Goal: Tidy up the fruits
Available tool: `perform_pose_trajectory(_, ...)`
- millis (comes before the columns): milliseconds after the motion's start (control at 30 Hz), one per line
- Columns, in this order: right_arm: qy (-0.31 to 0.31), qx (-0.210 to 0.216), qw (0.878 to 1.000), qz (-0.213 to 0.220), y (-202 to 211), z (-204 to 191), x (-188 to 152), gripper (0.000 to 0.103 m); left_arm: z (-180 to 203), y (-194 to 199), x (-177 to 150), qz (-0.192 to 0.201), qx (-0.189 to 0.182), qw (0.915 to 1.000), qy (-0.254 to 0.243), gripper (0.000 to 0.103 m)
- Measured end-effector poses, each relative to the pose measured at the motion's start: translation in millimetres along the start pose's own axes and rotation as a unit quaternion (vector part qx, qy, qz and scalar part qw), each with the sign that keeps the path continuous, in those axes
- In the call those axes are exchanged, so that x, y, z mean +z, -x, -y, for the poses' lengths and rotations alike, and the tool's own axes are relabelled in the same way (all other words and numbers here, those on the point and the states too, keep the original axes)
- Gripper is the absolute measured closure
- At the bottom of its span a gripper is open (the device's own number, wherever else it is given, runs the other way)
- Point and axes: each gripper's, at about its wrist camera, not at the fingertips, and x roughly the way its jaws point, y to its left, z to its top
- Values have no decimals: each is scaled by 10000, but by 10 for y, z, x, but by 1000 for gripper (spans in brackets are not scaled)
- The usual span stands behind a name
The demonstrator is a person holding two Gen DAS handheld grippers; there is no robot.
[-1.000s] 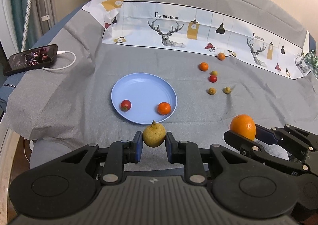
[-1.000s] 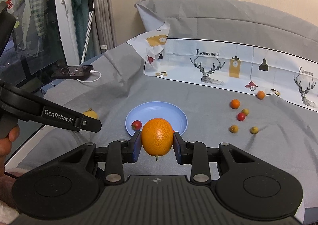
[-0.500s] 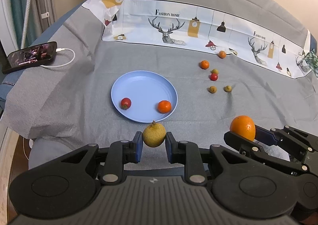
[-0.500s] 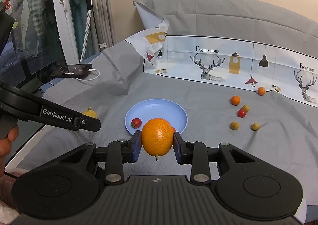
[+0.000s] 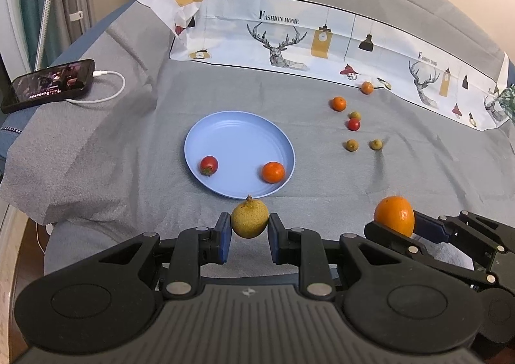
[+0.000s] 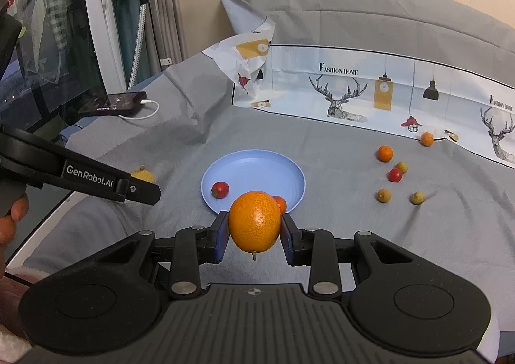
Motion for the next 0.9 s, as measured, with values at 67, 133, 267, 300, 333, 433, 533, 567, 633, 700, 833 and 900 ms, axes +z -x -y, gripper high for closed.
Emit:
perform_pose_trajectory(67,9,1,10000,-49,-36,1,8,68,-20,-31,20,-18,5,10000,22,77)
perform_pose_trajectory(133,15,-3,10000,-93,-73,5,19,68,-46,-67,46,-31,16,10000,45,77)
perform_pose_trajectory(267,25,-23,9998,-204,-176,20,40,68,-87,-157,116,-70,11,9999,98,77)
perform_pose_trajectory(300,25,-28,9997,-231,-205,25,47,68,-99,-184,142,-84,14,9999,114,77)
perform_pose_trajectory(333,26,-29,9997,-253,-230,35,56,68,-109,-199,161,-90,14,9999,129,77)
perform_pose_trajectory(433,20,-24,9995,-320,-323,39,88,68,-156,-262,243,-104,23,9998,171,77)
perform_pose_trajectory(533,1,-2,9993,-382,-434,45,132,68,-201,-340,338,-114,52,9997,208,77)
perform_pose_trajectory(567,-5,9,9992,-402,-470,45,144,68,-215,-375,371,-126,70,9997,221,77)
perform_pose_trajectory(633,-26,27,9990,-445,-548,63,171,68,-245,-448,433,-158,94,9995,252,77)
perform_pose_trajectory(700,-49,45,9987,-499,-650,76,202,68,-280,-554,509,-216,121,9993,285,77)
perform_pose_trajectory(833,-82,69,9983,-567,-863,111,264,68,-318,-771,636,-363,149,9988,307,77)
perform_pose_trajectory(900,-108,85,9981,-604,-996,135,300,68,-322,-921,714,-442,186,9985,278,77)
